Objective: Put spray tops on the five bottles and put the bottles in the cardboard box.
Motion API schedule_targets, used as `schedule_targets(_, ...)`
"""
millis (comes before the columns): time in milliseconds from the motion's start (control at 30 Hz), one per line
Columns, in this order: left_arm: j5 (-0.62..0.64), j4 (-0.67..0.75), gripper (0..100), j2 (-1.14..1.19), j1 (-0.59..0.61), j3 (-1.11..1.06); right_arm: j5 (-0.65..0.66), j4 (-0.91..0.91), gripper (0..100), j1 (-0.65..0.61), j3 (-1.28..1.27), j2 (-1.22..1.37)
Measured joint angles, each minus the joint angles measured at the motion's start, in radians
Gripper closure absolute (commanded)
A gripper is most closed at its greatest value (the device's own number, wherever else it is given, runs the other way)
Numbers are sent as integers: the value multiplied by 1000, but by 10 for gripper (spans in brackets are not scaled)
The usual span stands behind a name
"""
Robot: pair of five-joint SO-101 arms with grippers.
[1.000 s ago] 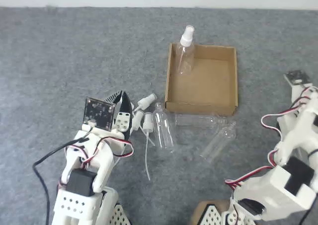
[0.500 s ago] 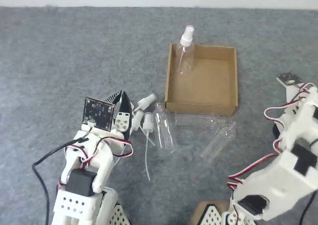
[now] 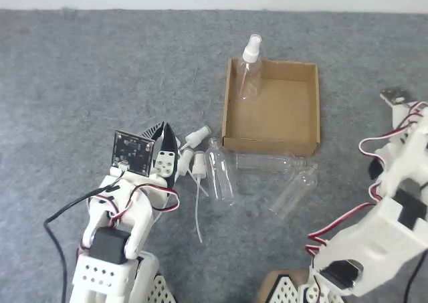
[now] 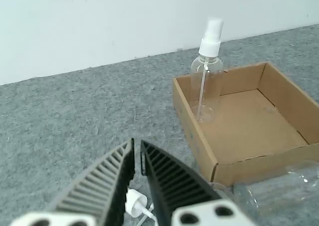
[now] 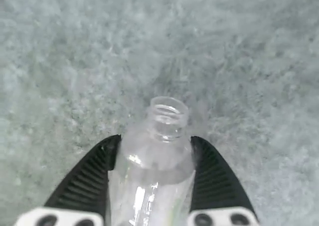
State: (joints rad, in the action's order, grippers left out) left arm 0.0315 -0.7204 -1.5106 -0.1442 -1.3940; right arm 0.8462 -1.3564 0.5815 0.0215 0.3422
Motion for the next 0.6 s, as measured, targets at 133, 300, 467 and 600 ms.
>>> schedule_targets(133, 0, -49, 988, 12, 48, 68, 0, -109, 989, -35, 49, -75)
schedule_targets(300, 0, -161, 987, 187, 54, 255, -18, -161, 989, -98, 12, -252)
schedule_targets(467, 0, -318, 939, 560, 60, 554, -15, -133, 987, -133, -172, -423)
schedule_targets(600, 14, -377, 912, 893, 87, 766, 12, -120, 987, -132, -305, -534)
